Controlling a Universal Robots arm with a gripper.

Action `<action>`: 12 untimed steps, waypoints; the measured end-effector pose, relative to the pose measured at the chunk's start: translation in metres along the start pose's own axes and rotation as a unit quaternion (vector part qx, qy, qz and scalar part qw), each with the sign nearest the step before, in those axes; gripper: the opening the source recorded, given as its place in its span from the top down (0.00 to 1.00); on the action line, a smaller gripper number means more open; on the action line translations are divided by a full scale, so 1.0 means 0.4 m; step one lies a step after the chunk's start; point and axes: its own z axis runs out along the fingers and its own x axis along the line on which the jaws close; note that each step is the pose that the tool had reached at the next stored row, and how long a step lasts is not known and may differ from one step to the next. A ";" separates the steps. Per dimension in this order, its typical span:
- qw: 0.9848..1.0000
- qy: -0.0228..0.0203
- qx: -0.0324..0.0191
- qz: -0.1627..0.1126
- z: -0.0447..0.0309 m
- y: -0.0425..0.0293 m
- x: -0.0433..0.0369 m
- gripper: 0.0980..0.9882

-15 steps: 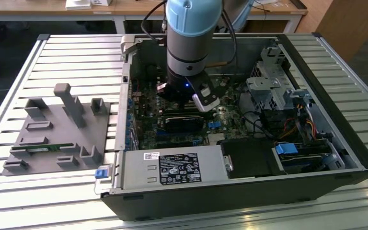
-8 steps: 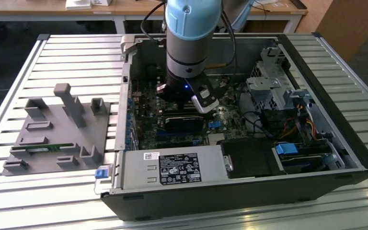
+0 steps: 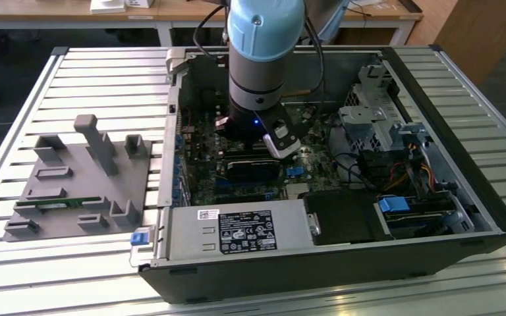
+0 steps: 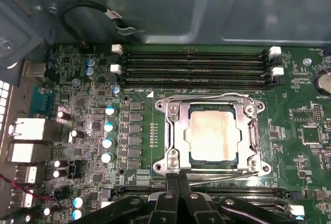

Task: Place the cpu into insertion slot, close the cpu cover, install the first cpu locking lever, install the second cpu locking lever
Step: 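Install the second cpu locking lever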

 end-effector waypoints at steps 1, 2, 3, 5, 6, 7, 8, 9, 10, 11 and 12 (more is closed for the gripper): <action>1.000 0.000 -0.002 0.000 -0.001 -0.004 0.000 0.99; 1.000 0.000 -0.003 0.000 -0.002 -0.008 0.000 0.99; 1.000 0.000 -0.004 0.000 -0.003 -0.012 0.001 0.99; 1.000 0.000 -0.007 0.000 -0.004 -0.017 0.002 0.99; 1.000 0.000 -0.008 0.000 -0.005 -0.019 0.003 0.99; 1.000 0.000 -0.010 0.000 -0.005 -0.020 0.004 0.99; 1.000 0.000 -0.011 0.000 -0.005 -0.021 0.004 0.99; 1.000 0.000 -0.013 0.000 -0.005 -0.021 0.005 0.99; 1.000 0.000 -0.014 0.000 -0.005 -0.021 0.005 0.99; 1.000 0.000 -0.015 0.000 -0.005 -0.021 0.005 0.99; 1.000 0.000 -0.016 0.000 -0.004 -0.021 0.005 0.99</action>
